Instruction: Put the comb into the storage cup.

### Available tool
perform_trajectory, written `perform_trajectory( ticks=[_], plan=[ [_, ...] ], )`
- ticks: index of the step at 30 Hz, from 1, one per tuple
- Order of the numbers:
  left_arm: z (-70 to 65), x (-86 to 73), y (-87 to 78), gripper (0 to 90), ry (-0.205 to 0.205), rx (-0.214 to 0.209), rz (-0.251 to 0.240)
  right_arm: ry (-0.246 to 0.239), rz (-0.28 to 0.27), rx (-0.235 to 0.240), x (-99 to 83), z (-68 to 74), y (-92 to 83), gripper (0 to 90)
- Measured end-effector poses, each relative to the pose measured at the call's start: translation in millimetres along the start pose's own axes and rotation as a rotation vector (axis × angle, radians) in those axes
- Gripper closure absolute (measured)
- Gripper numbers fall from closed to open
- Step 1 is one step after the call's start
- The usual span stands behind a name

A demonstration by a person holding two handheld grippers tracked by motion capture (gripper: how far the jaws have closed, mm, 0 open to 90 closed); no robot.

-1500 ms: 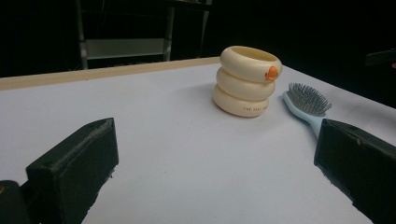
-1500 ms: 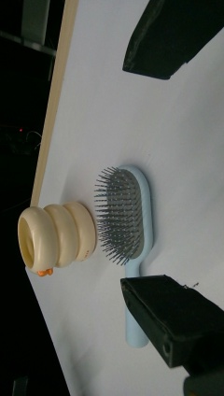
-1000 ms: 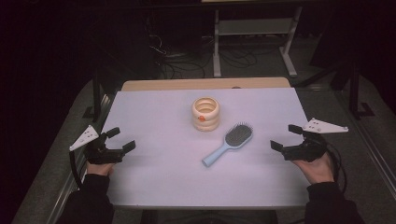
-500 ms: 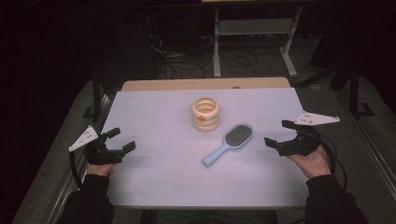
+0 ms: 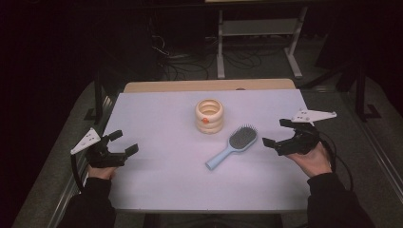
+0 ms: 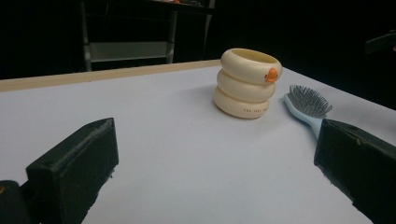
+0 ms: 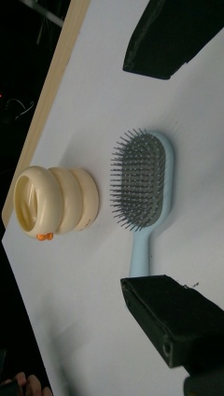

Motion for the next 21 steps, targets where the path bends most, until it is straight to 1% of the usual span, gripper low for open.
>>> perform_trajectory(
  ticks=[7, 21],
  plan=[
    [-0.2, -0.2, 0.1, 0.0, 0.002, 0.001, 0.003, -0.029, 0.023, 0.010, 7.9, 6.9, 6.5, 0.0],
    [-0.4, -0.6, 0.4, 0.0, 0.005, 0.001, 0.007, -0.075, 0.076, 0.051, 20.2, 21.6, 20.0, 0.0]
  ],
)
Point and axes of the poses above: each handheld gripper's, and its own axes: y roughly forward along the jaws, x roughly out of its top, z roughly to its left, the point moved 7 cm from there along y, roughly forward along the jaws, and after that the axes turned 9 degrees about z, right-handed, at the moved point
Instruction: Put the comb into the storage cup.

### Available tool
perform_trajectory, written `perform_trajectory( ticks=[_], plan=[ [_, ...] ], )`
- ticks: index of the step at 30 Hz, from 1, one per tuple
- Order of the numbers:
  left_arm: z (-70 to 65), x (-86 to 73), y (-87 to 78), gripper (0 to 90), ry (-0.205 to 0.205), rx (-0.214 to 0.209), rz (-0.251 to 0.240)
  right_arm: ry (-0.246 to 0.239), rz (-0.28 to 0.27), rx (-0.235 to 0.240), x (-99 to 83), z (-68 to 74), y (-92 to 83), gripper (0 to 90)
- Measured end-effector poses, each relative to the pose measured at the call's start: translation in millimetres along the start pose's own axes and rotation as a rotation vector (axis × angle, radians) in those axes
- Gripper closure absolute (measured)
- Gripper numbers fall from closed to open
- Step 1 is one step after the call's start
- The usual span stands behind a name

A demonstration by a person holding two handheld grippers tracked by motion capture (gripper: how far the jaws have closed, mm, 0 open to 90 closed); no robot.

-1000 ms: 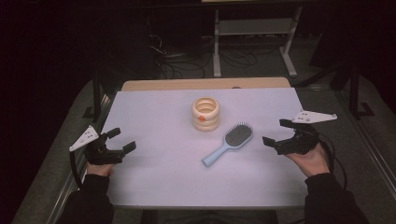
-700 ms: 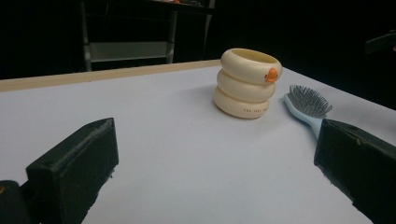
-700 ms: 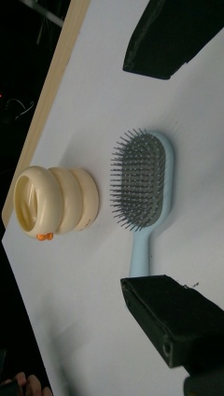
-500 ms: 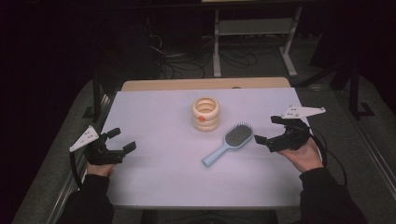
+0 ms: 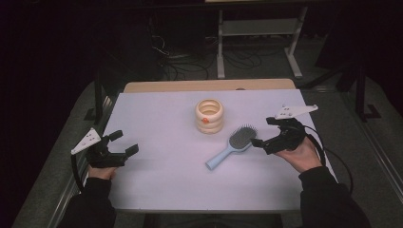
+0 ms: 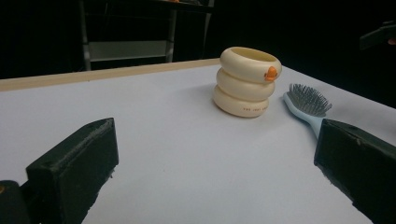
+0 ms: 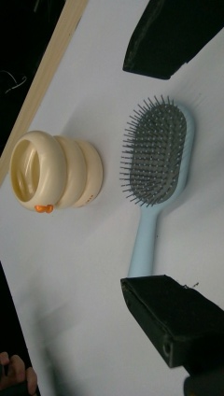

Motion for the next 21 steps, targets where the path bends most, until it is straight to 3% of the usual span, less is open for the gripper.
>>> perform_trajectory(
  ticks=[21],
  plan=[
    [-0.7, 0.5, -0.6, 0.0, 0.001, -0.003, -0.004, -0.044, 0.074, 0.065, 10.2, 21.4, 28.9, 0.0]
  ],
)
Point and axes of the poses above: each handheld gripper's, and its own axes: y roughly forward along the jaws, x roughly out of its top, z roughly to its left, the point moved 7 cm from there along y, roughly forward along the jaws, and after that the axes turned 9 degrees about z, right-handed, at the moved point
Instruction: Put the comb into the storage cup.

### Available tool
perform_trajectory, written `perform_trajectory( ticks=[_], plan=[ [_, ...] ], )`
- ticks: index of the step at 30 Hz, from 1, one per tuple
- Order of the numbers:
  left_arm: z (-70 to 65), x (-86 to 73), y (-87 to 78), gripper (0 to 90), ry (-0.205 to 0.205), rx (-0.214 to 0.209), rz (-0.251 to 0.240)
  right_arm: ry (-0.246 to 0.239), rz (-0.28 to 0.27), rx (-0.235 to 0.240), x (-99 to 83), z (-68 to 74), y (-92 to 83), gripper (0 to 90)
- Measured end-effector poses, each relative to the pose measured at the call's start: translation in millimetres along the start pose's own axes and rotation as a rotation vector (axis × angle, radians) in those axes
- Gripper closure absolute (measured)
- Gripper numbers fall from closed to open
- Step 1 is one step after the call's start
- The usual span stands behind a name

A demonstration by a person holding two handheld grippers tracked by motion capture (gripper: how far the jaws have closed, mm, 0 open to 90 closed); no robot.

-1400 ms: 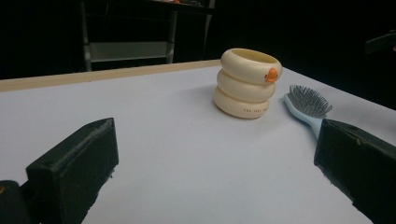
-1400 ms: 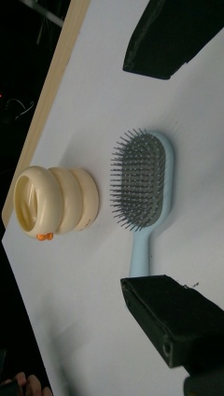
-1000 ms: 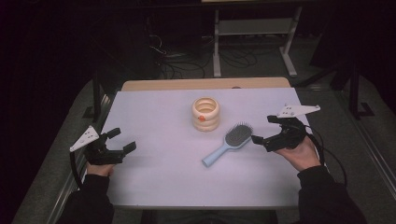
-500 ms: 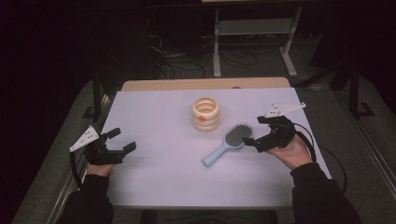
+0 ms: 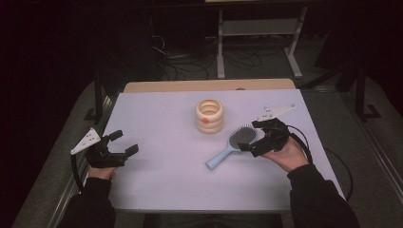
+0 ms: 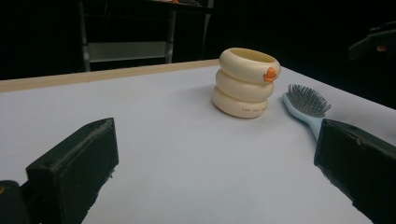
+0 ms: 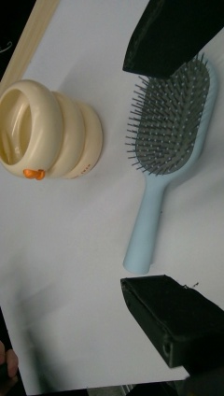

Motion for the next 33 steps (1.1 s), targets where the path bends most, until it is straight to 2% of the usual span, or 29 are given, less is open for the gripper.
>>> perform_trajectory(
  ticks=[10, 19, 24, 33],
  plan=[
    [-1.2, 0.1, -0.4, 0.0, 0.003, -0.002, 0.000, -0.020, 0.050, 0.032, 5.3, 9.6, 14.4, 0.0],
    [-1.6, 0.2, -0.7, 0.0, 0.005, -0.003, -0.001, -0.051, 0.116, 0.060, 8.4, 20.5, 32.4, 0.0],
    [-1.9, 0.0, -0.5, 0.0, 0.006, -0.006, 0.001, -0.050, 0.127, 0.072, 11.9, 23.2, 38.2, 0.0],
    [-2.1, -0.5, 0.1, 0.0, 0.011, -0.006, 0.007, -0.095, 0.187, 0.086, 14.1, 30.0, 52.8, 20.3]
  ],
)
Point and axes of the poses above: each handheld gripper's, and its own axes: y roughly forward along the jaws, x roughly out of its top, z roughly to its left, the point moved 7 cm from there along y, roughly forward along the jaws, and after that the axes turned 9 degrees about z, right-handed, at the moved point
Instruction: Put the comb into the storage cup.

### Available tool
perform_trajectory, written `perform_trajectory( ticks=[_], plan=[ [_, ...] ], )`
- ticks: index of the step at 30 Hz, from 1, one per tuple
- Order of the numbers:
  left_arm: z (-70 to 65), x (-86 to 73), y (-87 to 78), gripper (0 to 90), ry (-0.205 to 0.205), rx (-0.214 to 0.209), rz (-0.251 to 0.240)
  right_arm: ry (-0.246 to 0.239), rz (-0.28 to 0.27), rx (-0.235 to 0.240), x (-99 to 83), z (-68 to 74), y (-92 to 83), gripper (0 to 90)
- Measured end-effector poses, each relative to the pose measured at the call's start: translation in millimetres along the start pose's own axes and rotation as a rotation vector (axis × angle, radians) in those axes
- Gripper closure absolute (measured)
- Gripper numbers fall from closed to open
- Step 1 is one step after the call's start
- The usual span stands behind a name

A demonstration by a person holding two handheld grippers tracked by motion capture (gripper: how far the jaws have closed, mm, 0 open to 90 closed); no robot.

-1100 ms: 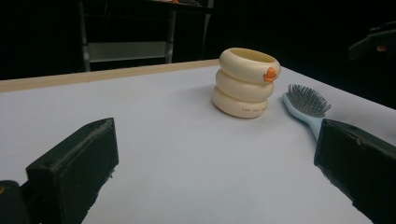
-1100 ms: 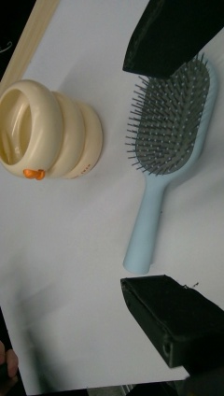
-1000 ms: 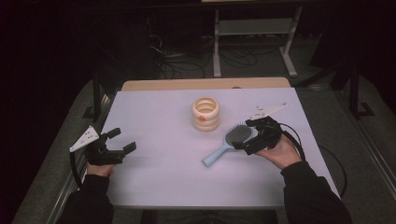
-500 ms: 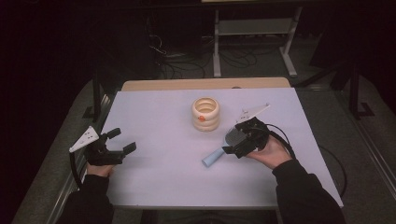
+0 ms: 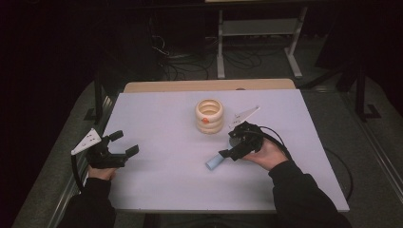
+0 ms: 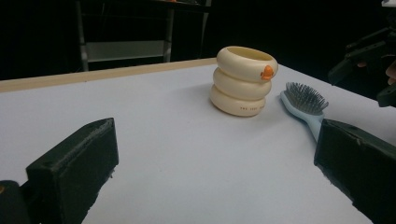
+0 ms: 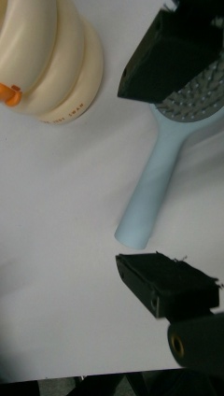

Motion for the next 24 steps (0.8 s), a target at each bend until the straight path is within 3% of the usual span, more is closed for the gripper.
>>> perform_trajectory(
  ticks=[15, 24],
  plan=[
    [-0.1, 0.1, -0.1, 0.0, 0.001, -0.003, -0.002, 0.006, 0.029, 0.022, 6.4, 1.3, 16.1, 39.0],
    [-0.4, 0.1, 0.1, 0.0, 0.002, -0.004, -0.001, 0.021, 0.043, 0.011, 5.8, -0.2, 28.2, 48.6]
  ],
)
Point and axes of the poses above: each handheld gripper's, and its own axes: y roughly forward along the jaws, x roughly out of its top, z roughly to its left, the point moved 7 cm from there along y, roughly forward along the jaws, and after that the axes turned 9 degrees about z, right-handed, at the moved point
